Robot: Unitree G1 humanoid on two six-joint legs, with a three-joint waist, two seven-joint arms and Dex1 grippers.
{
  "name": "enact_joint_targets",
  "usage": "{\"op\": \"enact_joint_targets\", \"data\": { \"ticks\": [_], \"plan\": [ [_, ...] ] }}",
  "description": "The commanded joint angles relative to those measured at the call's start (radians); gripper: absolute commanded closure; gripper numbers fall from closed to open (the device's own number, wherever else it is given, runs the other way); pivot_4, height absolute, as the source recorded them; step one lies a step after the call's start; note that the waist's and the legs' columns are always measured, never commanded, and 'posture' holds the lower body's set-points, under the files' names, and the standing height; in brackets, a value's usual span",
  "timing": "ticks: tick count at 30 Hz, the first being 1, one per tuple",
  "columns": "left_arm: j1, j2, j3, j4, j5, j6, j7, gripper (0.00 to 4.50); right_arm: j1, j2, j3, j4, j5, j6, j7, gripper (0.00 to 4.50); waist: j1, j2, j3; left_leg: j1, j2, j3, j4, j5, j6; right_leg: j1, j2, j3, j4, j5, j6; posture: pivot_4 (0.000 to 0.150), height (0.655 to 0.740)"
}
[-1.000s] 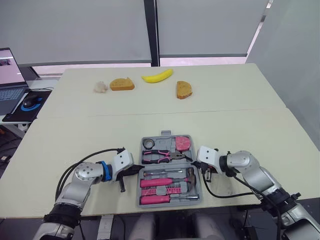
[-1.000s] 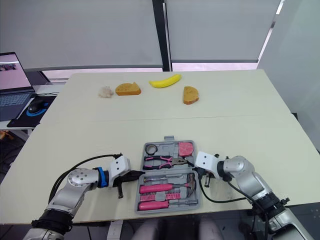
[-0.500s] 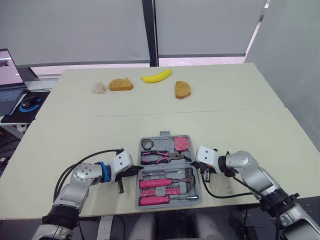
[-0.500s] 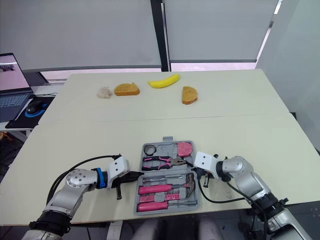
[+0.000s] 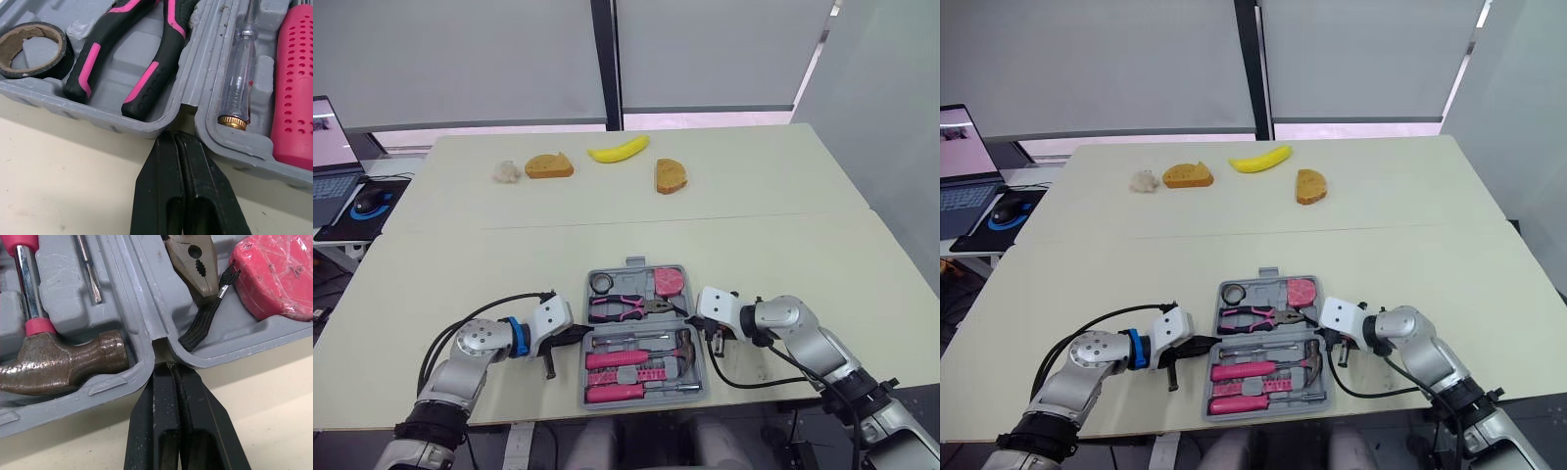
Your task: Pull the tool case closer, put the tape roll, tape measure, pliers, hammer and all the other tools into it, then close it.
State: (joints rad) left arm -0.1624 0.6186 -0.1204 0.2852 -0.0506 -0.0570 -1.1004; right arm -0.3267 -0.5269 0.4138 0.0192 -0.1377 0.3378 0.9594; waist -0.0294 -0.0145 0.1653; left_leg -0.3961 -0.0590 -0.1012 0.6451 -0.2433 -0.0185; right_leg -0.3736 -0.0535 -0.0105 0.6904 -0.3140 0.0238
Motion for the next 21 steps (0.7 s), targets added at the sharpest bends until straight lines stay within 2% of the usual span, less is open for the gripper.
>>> {"op": "enact_joint_targets", "data": {
  "ticks": [1, 21],
  "plan": [
    [0.007, 0.0, -0.019, -0.028, -0.005, -0.014, -0.005, 4.47, 0.014, 0.024, 0.04, -0.047, 0.011, -0.008, 0.018, 4.5, 0.0, 0.0, 0.0, 0.0, 0.0, 0.0, 0.0, 0.0, 0.0, 0.0, 0.0, 0.0, 0.0, 0.0, 0.0, 0.15, 0.74],
    [0.015, 0.004, -0.014, -0.039, -0.009, -0.004, -0.001, 4.47, 0.015, 0.027, 0.045, -0.051, 0.008, 0.001, 0.017, 4.5, 0.0, 0.0, 0.0, 0.0, 0.0, 0.0, 0.0, 0.0, 0.0, 0.0, 0.0, 0.0, 0.0, 0.0, 0.0, 0.15, 0.74]
  ]
}}
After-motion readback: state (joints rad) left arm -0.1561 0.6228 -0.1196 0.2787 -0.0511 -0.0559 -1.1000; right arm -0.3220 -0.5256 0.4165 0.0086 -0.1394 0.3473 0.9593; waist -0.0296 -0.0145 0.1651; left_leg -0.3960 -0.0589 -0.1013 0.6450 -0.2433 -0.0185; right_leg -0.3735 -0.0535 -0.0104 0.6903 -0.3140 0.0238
